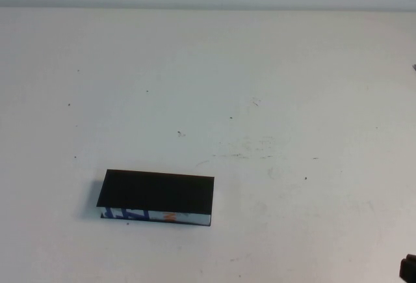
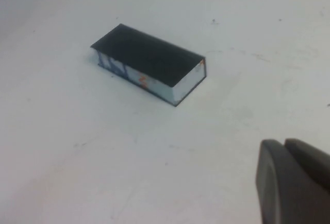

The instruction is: Return glasses to glasses case

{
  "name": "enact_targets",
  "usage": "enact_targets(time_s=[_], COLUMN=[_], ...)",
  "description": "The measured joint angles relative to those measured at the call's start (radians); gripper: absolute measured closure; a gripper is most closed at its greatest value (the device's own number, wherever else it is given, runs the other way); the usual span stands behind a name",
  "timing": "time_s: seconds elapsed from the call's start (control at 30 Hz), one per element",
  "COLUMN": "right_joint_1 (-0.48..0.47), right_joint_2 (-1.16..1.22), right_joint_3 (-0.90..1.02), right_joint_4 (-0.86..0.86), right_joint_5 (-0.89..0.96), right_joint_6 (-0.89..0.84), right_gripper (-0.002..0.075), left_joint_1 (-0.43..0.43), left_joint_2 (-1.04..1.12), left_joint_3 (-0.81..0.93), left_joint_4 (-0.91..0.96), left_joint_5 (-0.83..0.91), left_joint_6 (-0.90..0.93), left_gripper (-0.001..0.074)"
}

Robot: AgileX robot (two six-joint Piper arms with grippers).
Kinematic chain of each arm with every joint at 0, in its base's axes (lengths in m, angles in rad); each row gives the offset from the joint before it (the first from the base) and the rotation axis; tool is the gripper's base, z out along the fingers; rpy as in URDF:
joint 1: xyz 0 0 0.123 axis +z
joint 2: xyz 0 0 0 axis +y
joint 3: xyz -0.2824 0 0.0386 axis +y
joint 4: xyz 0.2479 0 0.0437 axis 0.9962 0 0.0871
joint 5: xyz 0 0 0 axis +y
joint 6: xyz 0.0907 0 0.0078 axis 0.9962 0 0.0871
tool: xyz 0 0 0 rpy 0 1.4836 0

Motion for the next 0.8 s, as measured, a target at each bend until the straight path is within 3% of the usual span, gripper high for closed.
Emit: enact_targets(time_s=[0.07, 0.17, 0.33, 0.47, 0.8], right_joint_1=[-0.010, -0.116, -0.459, -0.637, -0.679], right_joint_2=[-0.014, -0.039, -0.127, -0.253, -0.283], right_joint_3=[0.010, 0.050, 0.195, 0.293, 0.358], right_joint_4=[-0.083, -0.178, -0.213, -0.170, -0.130], right_joint_5=[-0.016, -0.073, -0.211, -0.281, -0.281], right_joint_6=[0.042, 0.089, 0.110, 0.114, 0.114], right_gripper=[0.0739, 0.0739, 0.0739, 0.0739, 0.0739], left_joint_1=[0.000, 0.000, 0.000, 0.000, 0.000], left_joint_2=[0.000, -0.002, -0.002, -0.002, -0.002], left_joint_3=[0.000, 0.000, 0.000, 0.000, 0.000], left_joint_4=[0.000, 0.000, 0.000, 0.000, 0.000], left_joint_5=[0.000, 0.000, 0.000, -0.002, -0.004], left_joint_6=[0.000, 0.000, 0.003, 0.003, 0.003], left_gripper=[0.0736, 0.0736, 0.0736, 0.0736, 0.0736])
